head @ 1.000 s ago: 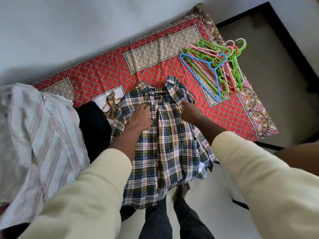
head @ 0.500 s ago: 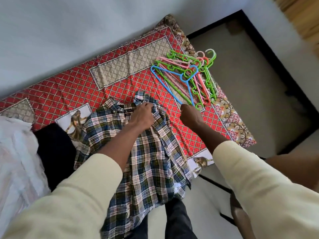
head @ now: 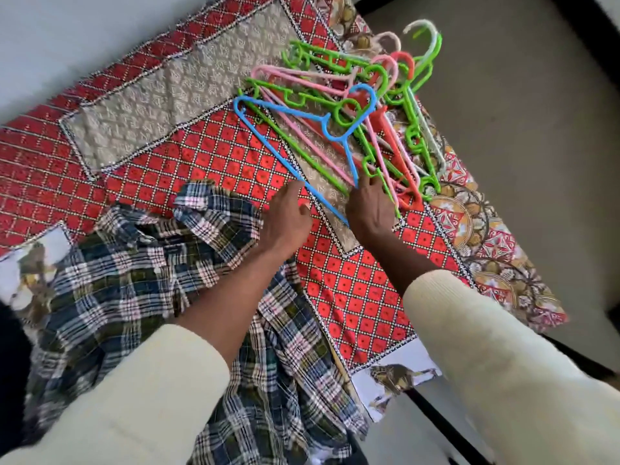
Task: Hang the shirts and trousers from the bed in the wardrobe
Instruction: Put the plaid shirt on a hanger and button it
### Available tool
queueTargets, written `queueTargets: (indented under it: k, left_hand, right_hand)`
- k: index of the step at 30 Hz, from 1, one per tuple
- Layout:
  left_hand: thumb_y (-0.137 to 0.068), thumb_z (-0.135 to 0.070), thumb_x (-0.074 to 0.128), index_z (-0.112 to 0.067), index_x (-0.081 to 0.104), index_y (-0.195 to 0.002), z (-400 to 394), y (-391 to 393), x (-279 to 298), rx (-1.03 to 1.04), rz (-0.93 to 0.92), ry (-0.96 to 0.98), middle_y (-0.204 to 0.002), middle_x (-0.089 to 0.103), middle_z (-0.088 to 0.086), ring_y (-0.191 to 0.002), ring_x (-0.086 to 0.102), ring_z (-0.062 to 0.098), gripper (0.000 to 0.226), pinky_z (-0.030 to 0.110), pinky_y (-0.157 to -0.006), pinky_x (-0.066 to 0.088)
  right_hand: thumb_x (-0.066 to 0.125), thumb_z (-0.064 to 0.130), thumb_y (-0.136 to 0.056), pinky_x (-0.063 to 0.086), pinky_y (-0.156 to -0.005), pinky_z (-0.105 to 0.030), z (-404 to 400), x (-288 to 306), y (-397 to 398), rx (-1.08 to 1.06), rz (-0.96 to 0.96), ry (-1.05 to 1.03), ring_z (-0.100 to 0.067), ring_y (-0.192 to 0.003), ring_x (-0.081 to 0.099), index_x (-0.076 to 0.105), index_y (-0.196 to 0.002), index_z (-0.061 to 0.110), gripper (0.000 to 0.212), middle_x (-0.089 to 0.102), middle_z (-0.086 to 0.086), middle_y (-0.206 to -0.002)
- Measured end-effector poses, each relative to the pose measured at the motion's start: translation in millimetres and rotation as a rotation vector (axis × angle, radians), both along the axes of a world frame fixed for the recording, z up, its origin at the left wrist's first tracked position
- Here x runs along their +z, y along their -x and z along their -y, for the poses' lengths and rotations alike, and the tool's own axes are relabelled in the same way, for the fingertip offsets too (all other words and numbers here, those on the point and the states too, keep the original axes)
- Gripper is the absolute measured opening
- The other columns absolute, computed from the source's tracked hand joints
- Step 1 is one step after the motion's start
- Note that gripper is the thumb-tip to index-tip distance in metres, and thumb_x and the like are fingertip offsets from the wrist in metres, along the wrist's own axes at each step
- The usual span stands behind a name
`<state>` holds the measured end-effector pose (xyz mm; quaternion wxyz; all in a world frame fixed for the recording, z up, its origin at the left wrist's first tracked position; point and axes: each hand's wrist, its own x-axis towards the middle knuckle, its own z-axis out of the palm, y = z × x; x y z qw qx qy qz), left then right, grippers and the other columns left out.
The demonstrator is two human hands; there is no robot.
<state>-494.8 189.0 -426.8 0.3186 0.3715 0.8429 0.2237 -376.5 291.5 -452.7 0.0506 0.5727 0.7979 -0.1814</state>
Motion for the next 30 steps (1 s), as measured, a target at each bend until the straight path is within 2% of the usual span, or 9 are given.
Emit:
queueTargets:
  k: [4, 8, 13, 17, 22, 24, 26, 28, 30]
  left_hand:
    - [-0.095, -0.001, 0.052, -0.012, 0.053, -0.136, 20, -1, -12, 0.043, -0.025, -0.054, -0.144, 0.049, 0.004, -0.133, 0.044, 0.019, 0.042, 0.039, -0.111, 0.04]
    - [-0.091, 0.006, 0.051, -0.012, 0.061, -0.126, 38, 12, 2, 0.131, -0.079, -0.122, -0.138, 0.052, 0.004, -0.124, 0.049, 0.018, 0.04, 0.03, -0.101, 0.047]
    - [-0.086, 0.008, 0.05, -0.006, 0.05, -0.13, 61, 51, 33, 0.338, -0.22, -0.383, -0.132, 0.048, 0.014, -0.117, 0.049, 0.02, 0.046, 0.043, -0.094, 0.053]
    - [-0.075, 0.001, 0.048, 0.003, 0.04, -0.142, 106, 89, 62, 0.391, -0.394, -0.405, -0.146, 0.04, 0.026, -0.137, 0.037, 0.039, 0.067, 0.048, -0.118, 0.026]
    - [-0.082, -0.026, 0.05, -0.004, 0.039, -0.146, 212, 131, 76, 0.113, -0.512, -0.101, -0.151, 0.037, 0.021, -0.143, 0.028, 0.037, 0.069, 0.045, -0.122, 0.006]
    - [-0.087, -0.037, 0.048, -0.011, 0.046, -0.143, 242, 139, 84, 0.046, -0.341, 0.038, -0.134, 0.056, 0.019, -0.124, 0.049, 0.034, 0.061, 0.044, -0.112, 0.029]
    - [-0.094, -0.041, 0.051, -0.015, 0.047, -0.142, 267, 146, 89, 0.09, -0.088, 0.111, -0.117, 0.064, 0.012, -0.095, 0.059, 0.03, 0.055, 0.037, -0.081, 0.047]
    - [-0.096, -0.043, 0.056, -0.016, 0.048, -0.142, 289, 152, 86, 0.154, 0.032, 0.087, -0.125, 0.062, 0.011, -0.099, 0.062, 0.03, 0.054, 0.037, -0.081, 0.051]
    - [-0.098, -0.041, 0.055, -0.016, 0.054, -0.138, 304, 156, 80, 0.23, -0.034, 0.026, -0.124, 0.065, 0.014, -0.098, 0.064, 0.034, 0.047, 0.035, -0.078, 0.052]
  right_hand:
    - [0.043, 0.017, -0.097, 0.043, -0.061, -0.043, 8, -13, -2, -0.085, -0.145, -0.083, -0.044, -0.083, 0.062, 0.057, -0.122, 0.011, 0.029, 0.056, -0.016, -0.121]
    - [0.056, 0.02, -0.096, 0.023, -0.057, -0.035, 31, 4, -15, -0.158, -0.478, -0.102, -0.034, -0.07, 0.057, 0.063, -0.095, 0.01, 0.012, 0.064, -0.011, -0.079]
    - [0.06, 0.027, -0.09, 0.033, -0.056, -0.034, 44, 36, -16, -0.31, -0.869, 0.313, -0.015, -0.059, 0.042, 0.062, -0.076, 0.013, 0.02, 0.049, 0.005, -0.064]
    - [0.055, 0.012, -0.097, 0.036, -0.051, -0.023, 69, 74, 6, -0.176, -0.822, 0.631, -0.008, -0.048, 0.043, 0.065, -0.091, -0.007, 0.023, 0.05, -0.001, -0.058]
    - [0.051, 0.0, -0.095, 0.025, -0.038, -0.016, 145, 92, 42, -0.012, -0.68, 1.076, -0.005, -0.04, 0.032, 0.067, -0.081, 0.011, 0.024, 0.041, 0.006, -0.052]
    - [0.053, 0.002, -0.095, 0.024, -0.036, -0.015, 171, 96, 56, 0.095, -0.588, 1.134, -0.004, -0.04, 0.03, 0.069, -0.094, 0.001, 0.016, 0.039, 0.007, -0.051]
    - [0.053, 0.006, -0.096, 0.021, -0.037, -0.018, 195, 97, 70, 0.136, -0.512, 1.171, -0.007, -0.042, 0.026, 0.068, -0.109, -0.004, 0.022, 0.034, 0.004, -0.055]
    - [0.056, 0.011, -0.097, 0.023, -0.04, -0.018, 215, 93, 80, 0.115, -0.472, 1.158, -0.008, -0.043, 0.027, 0.068, -0.113, -0.003, 0.025, 0.038, 0.003, -0.056]
    - [0.063, 0.015, -0.094, 0.036, -0.047, -0.019, 234, 93, 89, 0.117, -0.447, 1.019, -0.009, -0.049, 0.042, 0.071, -0.108, 0.0, 0.022, 0.056, 0.0, -0.063]
